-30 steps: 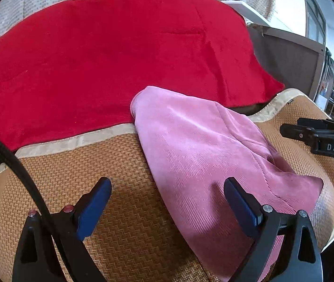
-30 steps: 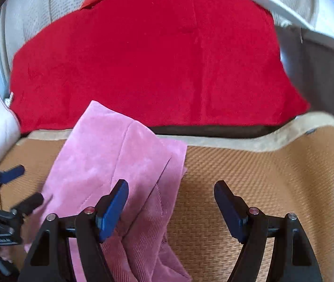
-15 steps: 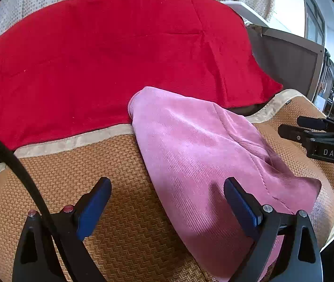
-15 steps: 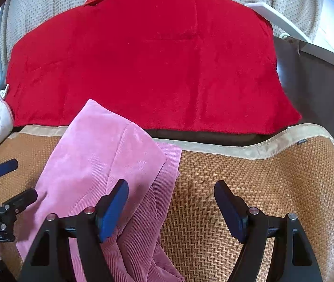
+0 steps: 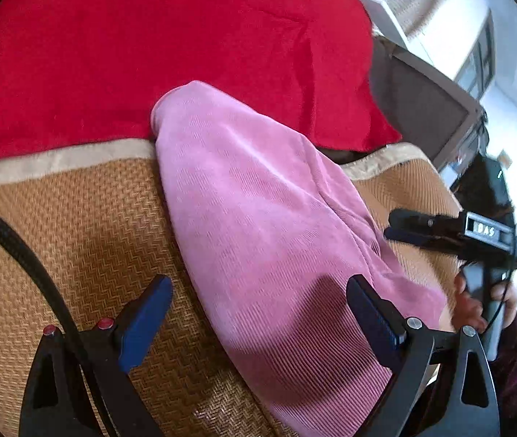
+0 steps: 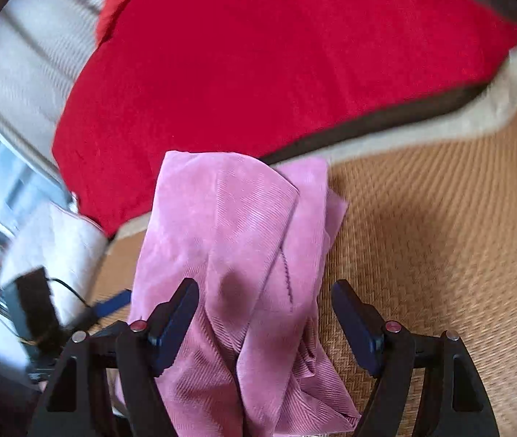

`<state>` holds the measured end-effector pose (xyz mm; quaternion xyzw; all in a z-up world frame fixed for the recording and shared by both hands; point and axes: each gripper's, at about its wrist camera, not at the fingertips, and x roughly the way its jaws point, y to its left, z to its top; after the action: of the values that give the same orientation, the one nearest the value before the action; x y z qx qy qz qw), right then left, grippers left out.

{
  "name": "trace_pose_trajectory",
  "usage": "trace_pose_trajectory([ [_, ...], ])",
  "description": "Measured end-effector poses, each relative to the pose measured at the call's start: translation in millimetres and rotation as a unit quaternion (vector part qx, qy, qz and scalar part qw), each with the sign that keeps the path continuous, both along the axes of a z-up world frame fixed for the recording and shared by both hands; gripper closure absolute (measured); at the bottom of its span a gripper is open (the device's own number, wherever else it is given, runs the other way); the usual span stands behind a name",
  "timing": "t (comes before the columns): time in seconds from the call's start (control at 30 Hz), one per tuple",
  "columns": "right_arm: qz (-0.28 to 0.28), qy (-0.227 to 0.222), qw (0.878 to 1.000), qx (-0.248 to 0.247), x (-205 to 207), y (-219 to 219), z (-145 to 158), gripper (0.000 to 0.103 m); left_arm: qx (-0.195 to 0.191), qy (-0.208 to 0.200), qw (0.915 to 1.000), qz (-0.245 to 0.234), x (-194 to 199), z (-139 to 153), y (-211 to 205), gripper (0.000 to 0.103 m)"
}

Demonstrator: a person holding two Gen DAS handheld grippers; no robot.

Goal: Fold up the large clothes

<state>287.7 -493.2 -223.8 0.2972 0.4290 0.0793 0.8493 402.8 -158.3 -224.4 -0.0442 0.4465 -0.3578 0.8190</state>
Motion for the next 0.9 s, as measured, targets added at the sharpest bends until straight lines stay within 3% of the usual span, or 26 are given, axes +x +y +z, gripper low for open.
trace_pose_trajectory([
  [0.27, 0.019, 0.027, 0.995, 0.097, 15, -11, -34, 0.024, -0.024, 0.055, 0.9981, -0.008, 14, -15, -1, 0.006],
  [0.43, 0.033, 0.042, 0.990, 0.129, 30, -1, -53, 0.024, -0.045, 0.086, 0.9952, -0.008, 18, -25, -2, 0.006],
  [0.73, 0.060, 0.041, 0.983, 0.167, 52, 6, -65, 0.017, -0.079, 0.114, 0.9903, -0.012, 24, -37, -14, 0.007],
  [0.9, 0.069, 0.030, 0.987, 0.145, 56, 23, -60, 0.017, -0.082, 0.104, 0.9912, -0.008, 26, -36, -23, 0.021],
])
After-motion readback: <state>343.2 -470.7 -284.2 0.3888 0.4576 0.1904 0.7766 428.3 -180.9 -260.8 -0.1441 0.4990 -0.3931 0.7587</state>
